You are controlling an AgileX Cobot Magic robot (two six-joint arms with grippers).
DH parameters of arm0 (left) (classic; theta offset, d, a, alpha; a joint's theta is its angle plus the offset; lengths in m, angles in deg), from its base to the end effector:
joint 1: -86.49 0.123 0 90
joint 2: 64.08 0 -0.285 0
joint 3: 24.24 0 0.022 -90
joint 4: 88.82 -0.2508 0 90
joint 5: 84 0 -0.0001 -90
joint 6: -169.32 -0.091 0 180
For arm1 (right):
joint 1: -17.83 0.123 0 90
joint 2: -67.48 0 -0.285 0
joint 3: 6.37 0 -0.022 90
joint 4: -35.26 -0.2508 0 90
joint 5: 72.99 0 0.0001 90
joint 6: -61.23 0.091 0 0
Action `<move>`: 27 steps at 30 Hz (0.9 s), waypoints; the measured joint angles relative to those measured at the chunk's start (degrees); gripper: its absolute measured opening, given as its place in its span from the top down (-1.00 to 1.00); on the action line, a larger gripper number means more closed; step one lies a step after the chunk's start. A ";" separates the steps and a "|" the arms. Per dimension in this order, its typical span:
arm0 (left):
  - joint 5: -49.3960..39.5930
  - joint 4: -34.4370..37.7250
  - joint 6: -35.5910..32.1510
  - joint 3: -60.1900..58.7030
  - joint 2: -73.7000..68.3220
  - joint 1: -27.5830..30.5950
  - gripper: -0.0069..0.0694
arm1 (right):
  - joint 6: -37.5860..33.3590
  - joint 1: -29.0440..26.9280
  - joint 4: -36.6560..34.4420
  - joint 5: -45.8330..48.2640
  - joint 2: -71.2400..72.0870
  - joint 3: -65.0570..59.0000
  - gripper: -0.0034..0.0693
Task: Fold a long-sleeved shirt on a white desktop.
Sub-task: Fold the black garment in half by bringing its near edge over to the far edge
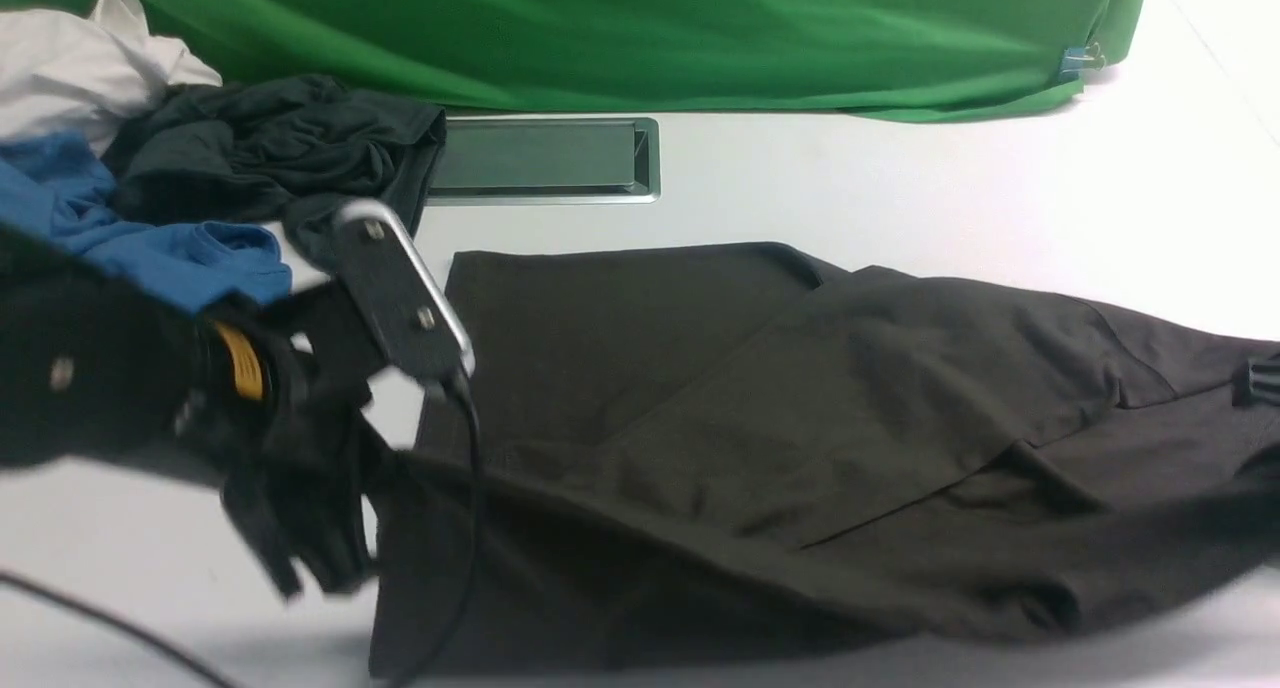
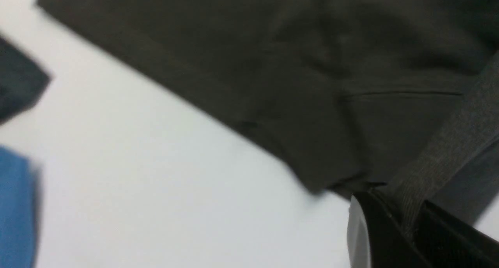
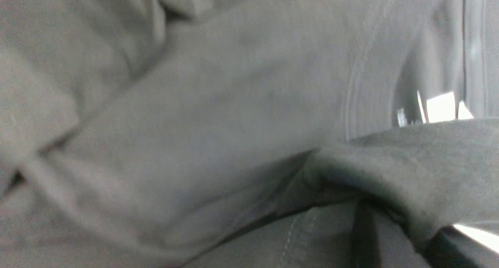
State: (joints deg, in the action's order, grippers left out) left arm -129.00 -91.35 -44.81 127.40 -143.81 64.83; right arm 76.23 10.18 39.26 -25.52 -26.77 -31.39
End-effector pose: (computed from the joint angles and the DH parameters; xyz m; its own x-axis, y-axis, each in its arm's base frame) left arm 0.2200 -0.0843 0.2653 -0.4623 0.8145 -0.3506 0.7742 0.5635 0.2883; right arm 0.2685 -0.0408 0.2153 -0.9115 0.3370 -0.2359 0.3467 0.9380 0.0002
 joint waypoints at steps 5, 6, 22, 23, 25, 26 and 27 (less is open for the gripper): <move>1.36 3.15 -3.43 1.61 -3.91 4.07 0.71 | -0.73 0.00 -0.18 0.00 -3.94 4.87 0.76; 2.24 3.61 -3.98 2.00 -4.99 4.77 0.71 | -1.09 0.00 -0.29 0.24 -5.21 6.58 0.76; 4.22 5.44 -6.99 14.39 -15.02 10.98 0.71 | -7.00 -1.22 -6.74 3.03 -17.69 22.00 0.76; 4.28 5.50 -7.14 15.26 -16.05 10.98 0.71 | -7.29 -1.69 -7.67 3.03 -18.25 22.46 0.76; 4.41 5.50 -7.27 16.68 -17.72 10.98 0.71 | -7.94 -2.39 -8.64 2.86 -19.17 23.06 0.76; 4.52 5.33 -7.33 17.61 -18.75 10.98 0.71 | -8.55 -3.01 -9.25 2.86 -19.70 23.44 0.76; 4.61 5.07 -7.39 18.50 -19.80 10.98 0.71 | -8.94 -3.41 -9.63 2.81 -20.17 23.80 0.76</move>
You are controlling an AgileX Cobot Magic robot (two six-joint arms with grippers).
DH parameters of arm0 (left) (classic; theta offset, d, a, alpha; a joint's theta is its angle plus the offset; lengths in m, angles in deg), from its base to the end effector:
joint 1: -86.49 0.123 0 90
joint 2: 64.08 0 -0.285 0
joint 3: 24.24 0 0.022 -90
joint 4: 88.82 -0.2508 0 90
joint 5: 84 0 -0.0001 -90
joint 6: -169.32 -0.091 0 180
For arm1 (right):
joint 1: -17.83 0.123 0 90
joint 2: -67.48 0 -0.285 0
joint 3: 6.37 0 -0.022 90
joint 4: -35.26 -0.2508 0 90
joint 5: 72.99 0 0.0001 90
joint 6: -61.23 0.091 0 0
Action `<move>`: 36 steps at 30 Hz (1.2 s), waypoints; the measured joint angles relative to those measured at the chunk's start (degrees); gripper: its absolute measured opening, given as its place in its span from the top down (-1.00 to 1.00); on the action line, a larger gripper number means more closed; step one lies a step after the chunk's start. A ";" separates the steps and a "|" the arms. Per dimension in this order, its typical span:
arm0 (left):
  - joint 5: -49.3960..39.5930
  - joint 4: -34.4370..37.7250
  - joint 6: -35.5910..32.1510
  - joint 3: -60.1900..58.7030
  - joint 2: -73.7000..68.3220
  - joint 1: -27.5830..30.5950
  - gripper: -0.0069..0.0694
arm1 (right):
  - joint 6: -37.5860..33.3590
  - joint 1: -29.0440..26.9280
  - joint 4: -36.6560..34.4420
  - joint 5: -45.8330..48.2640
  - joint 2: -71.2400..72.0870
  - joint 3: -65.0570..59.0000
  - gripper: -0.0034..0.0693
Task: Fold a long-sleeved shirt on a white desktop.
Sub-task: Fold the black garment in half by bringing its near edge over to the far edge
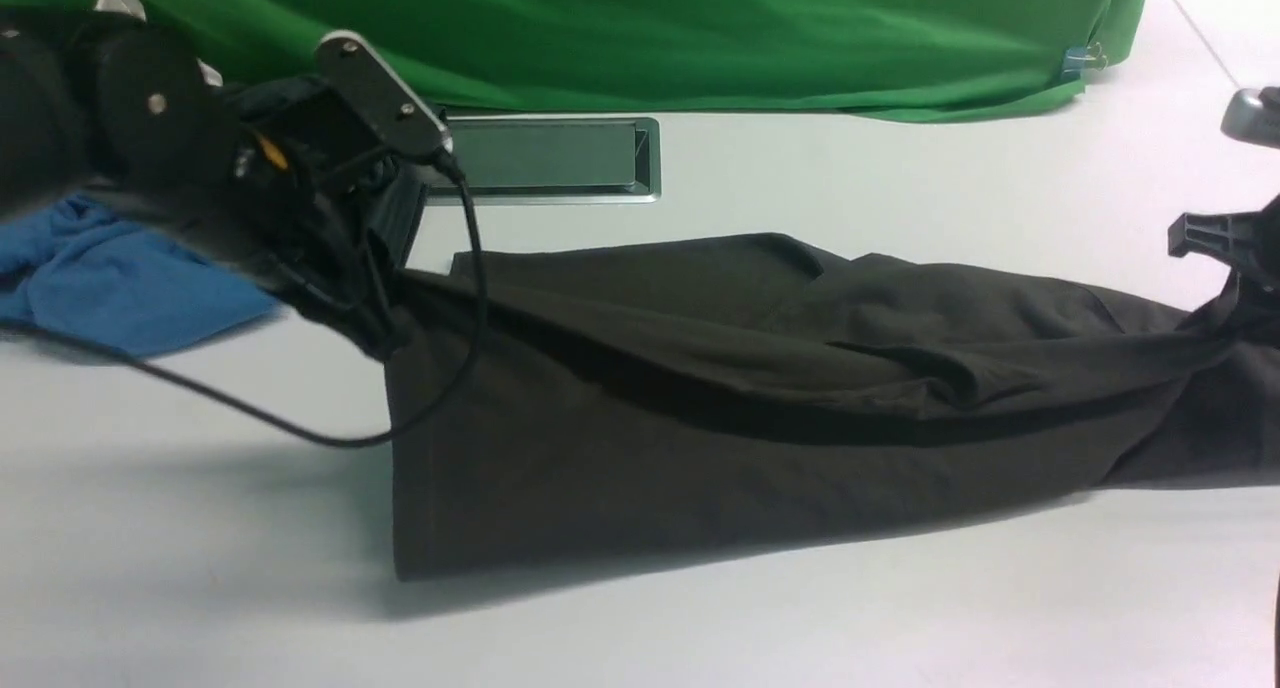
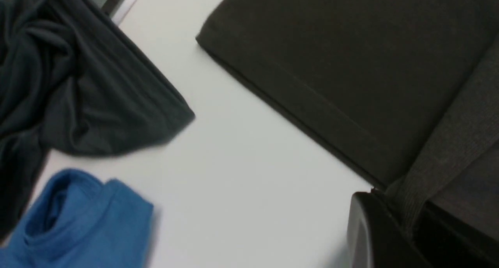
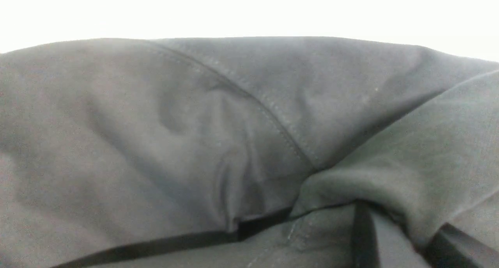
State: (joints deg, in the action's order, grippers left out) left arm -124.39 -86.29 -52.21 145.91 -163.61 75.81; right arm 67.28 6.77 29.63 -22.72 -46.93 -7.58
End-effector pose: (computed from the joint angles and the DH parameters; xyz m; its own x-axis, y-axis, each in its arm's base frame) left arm 0.3305 -0.0650 0.2630 -0.5269 0.7478 -0.4040 0.6947 0.6527 0.3022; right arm 0.3700 -0.0653 0.2059 -0.9087 0.3480 -0.2303 0.3302 0.9371 0.1134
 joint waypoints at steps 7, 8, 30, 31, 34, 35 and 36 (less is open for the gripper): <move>1.18 -2.53 -0.04 2.59 -5.40 0.44 0.71 | -1.75 -1.43 -4.01 -0.19 -1.37 2.40 0.76; 1.30 -2.53 -0.04 2.59 -5.81 0.82 0.71 | -1.82 -1.43 -4.57 -0.18 -1.37 2.65 0.76; 22.40 10.60 -4.01 3.01 -15.90 6.19 0.71 | -3.05 -1.38 -5.93 -13.74 -8.27 4.27 0.19; 23.72 10.62 -4.01 3.01 -16.02 6.21 0.70 | -3.34 -1.43 -5.86 -14.09 -8.27 4.34 0.03; 26.83 10.62 -4.01 3.01 -16.08 6.21 0.66 | -5.04 -1.43 -5.56 -14.15 -7.91 5.23 -0.37; 28.58 10.62 -4.01 3.01 -16.08 6.26 0.62 | -6.05 -1.43 -5.33 -12.98 -7.19 6.12 -0.54; 29.54 10.62 -4.01 3.01 -16.08 6.26 0.57 | -6.05 -1.43 -5.27 -11.74 -6.38 6.80 -0.60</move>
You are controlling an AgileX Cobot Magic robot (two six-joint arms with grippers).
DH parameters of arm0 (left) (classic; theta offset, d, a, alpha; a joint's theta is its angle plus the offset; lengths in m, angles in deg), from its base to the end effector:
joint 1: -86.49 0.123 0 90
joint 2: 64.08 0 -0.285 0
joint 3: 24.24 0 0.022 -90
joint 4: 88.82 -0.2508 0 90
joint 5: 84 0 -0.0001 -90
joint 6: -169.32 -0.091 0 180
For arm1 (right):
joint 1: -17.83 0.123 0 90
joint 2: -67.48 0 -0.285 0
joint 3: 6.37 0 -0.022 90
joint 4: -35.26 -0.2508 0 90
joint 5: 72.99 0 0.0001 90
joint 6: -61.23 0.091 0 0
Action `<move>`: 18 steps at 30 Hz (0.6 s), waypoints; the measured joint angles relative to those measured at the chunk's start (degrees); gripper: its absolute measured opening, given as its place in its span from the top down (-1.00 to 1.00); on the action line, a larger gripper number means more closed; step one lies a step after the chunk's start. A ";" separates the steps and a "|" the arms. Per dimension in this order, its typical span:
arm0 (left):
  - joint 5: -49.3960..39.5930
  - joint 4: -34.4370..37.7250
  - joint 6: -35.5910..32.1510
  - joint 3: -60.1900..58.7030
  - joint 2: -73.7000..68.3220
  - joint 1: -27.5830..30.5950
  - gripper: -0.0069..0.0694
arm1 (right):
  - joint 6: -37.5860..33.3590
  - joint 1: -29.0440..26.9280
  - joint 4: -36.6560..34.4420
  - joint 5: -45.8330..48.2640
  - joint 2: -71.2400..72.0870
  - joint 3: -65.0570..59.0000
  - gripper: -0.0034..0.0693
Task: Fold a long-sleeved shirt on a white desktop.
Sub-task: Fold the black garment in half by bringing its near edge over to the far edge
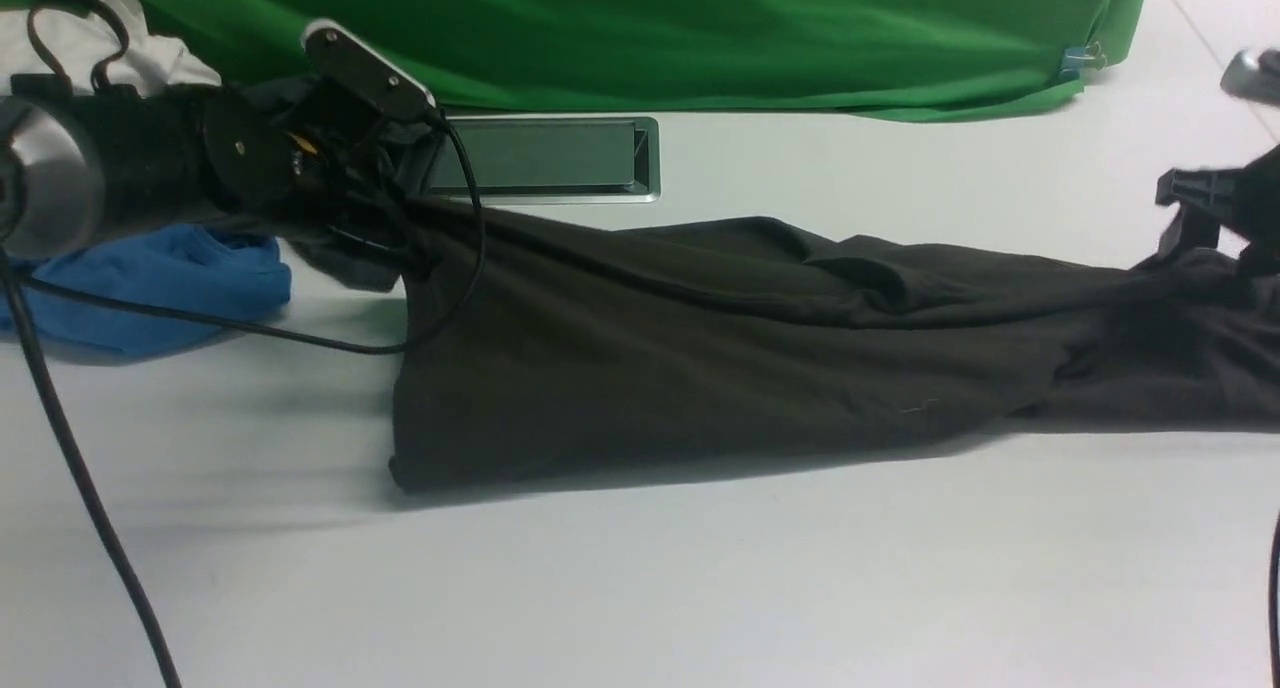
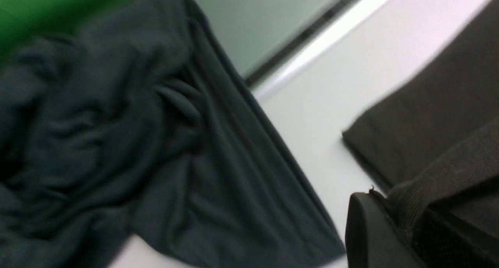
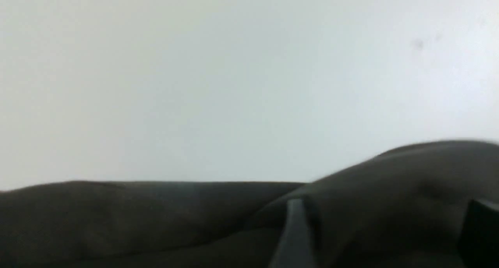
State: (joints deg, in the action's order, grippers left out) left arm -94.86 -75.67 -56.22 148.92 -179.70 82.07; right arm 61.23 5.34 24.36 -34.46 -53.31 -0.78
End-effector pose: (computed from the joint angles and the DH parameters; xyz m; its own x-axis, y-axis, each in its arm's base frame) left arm 0.4115 -0.0357 0.2018 -0.5148 0.5799 -0.6314 0.4580 0.8086 0.3693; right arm 0.4151 -0.0810 0.2002 -0.8376 0.3371 -0.4298 0.2910 0.9413 0.1711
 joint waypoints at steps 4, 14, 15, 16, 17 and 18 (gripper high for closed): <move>2.89 0.00 -0.05 0.00 -0.10 0.01 0.36 | -1.81 0.90 0.26 4.62 5.00 1.04 -0.47; -1.51 0.48 -0.05 0.00 2.06 -0.46 0.32 | -31.16 21.81 0.10 7.45 9.93 -5.63 0.76; -3.82 1.24 -0.05 0.00 2.99 -0.88 0.46 | -34.54 23.24 0.10 6.77 8.85 -5.86 0.72; -6.11 2.35 -0.05 0.05 3.97 -1.50 0.57 | -36.80 24.21 0.10 5.58 7.78 -6.00 0.63; -8.54 3.56 -0.05 0.05 5.15 -2.51 0.68 | -38.21 24.79 0.10 3.96 6.73 -6.00 0.51; -9.55 4.00 -0.05 0.05 5.71 -3.38 0.72 | -38.93 25.02 0.10 2.37 5.97 -6.00 0.42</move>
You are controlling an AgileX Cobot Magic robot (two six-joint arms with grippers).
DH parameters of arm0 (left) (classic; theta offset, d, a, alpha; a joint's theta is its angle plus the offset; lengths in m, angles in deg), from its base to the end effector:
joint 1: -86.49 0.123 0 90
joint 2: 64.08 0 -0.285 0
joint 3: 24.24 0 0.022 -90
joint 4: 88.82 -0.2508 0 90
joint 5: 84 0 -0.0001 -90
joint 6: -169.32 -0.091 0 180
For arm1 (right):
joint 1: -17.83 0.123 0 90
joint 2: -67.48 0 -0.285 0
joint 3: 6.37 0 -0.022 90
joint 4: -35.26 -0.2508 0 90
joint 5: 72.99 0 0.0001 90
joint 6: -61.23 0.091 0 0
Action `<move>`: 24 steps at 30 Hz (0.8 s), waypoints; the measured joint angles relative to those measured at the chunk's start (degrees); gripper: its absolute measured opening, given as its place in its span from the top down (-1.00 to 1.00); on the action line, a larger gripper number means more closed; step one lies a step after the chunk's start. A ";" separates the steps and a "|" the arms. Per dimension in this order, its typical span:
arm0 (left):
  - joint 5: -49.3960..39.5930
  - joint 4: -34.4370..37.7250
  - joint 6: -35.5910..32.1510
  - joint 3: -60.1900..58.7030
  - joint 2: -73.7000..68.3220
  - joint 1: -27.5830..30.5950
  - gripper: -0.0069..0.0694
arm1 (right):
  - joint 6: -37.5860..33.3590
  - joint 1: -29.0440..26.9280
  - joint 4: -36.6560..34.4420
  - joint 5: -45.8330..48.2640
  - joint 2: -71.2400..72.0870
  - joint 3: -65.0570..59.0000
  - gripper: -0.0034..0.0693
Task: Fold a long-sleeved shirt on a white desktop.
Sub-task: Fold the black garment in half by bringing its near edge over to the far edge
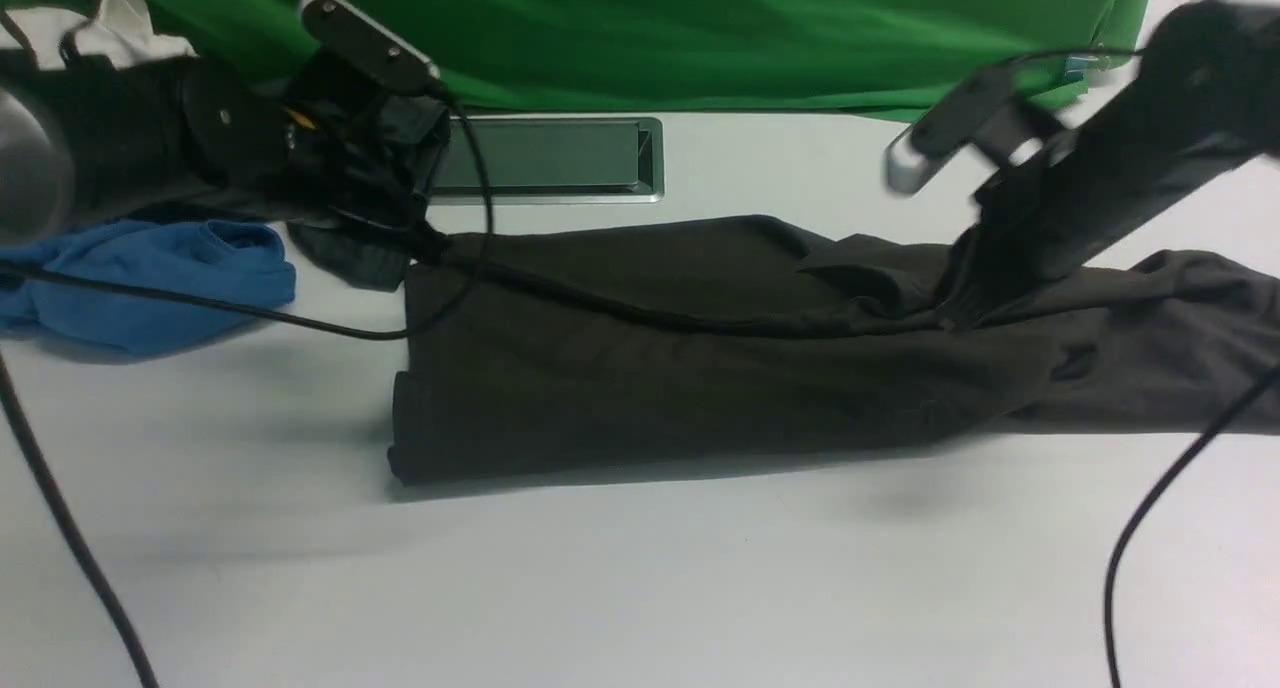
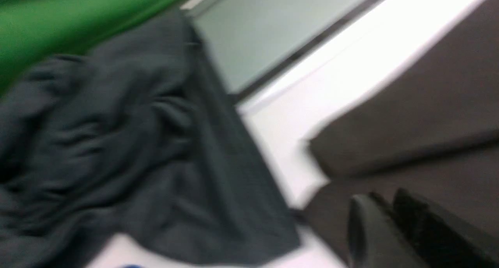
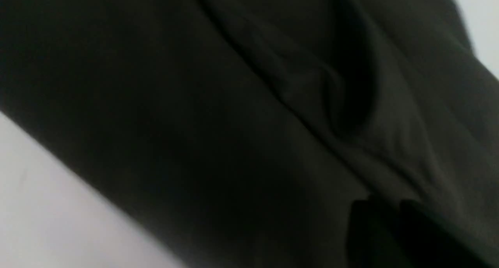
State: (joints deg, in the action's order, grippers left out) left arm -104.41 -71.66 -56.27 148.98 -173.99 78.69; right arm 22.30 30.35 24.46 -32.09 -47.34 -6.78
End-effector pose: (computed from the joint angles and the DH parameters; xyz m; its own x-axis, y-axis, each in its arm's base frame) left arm 0.3886 -0.0627 0.2325 -0.5223 0.5652 -0.6386 0.5309 0.8015 0.2752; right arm 0.3813 0.0961 0.2124 -0.6292 -0.6591 -0.4119 -0.6817 0.7225 -0.1148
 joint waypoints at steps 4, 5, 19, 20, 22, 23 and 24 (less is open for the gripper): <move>-3.66 0.76 0.00 0.00 2.00 -4.82 0.77 | -1.77 0.22 0.12 -4.49 -2.70 0.06 -0.11; -5.19 0.76 0.00 0.00 2.07 -6.07 0.77 | -2.46 0.22 0.25 -5.16 -3.13 0.06 -0.22; -13.50 0.61 0.00 0.00 2.01 -10.31 0.77 | -14.52 0.22 0.47 -17.23 -8.45 0.11 -0.16; -13.91 0.36 0.00 0.00 2.01 -10.31 0.77 | -14.60 0.22 0.47 -18.06 -8.45 0.11 -0.04; -14.36 -0.19 0.00 0.00 2.01 -10.31 0.77 | -14.66 0.22 0.47 -19.28 -8.45 0.11 0.20; -14.60 -0.59 0.00 0.00 2.01 -10.31 0.77 | -14.66 0.22 0.47 -19.83 -8.45 0.11 0.42; -14.65 -0.86 0.00 0.00 2.01 -10.31 0.77 | -14.73 0.22 0.47 -20.00 -8.45 0.11 0.54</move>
State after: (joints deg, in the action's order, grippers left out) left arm -119.06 -72.52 -56.27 148.98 -171.98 68.38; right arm 7.57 30.57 24.93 -52.09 -55.79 -6.67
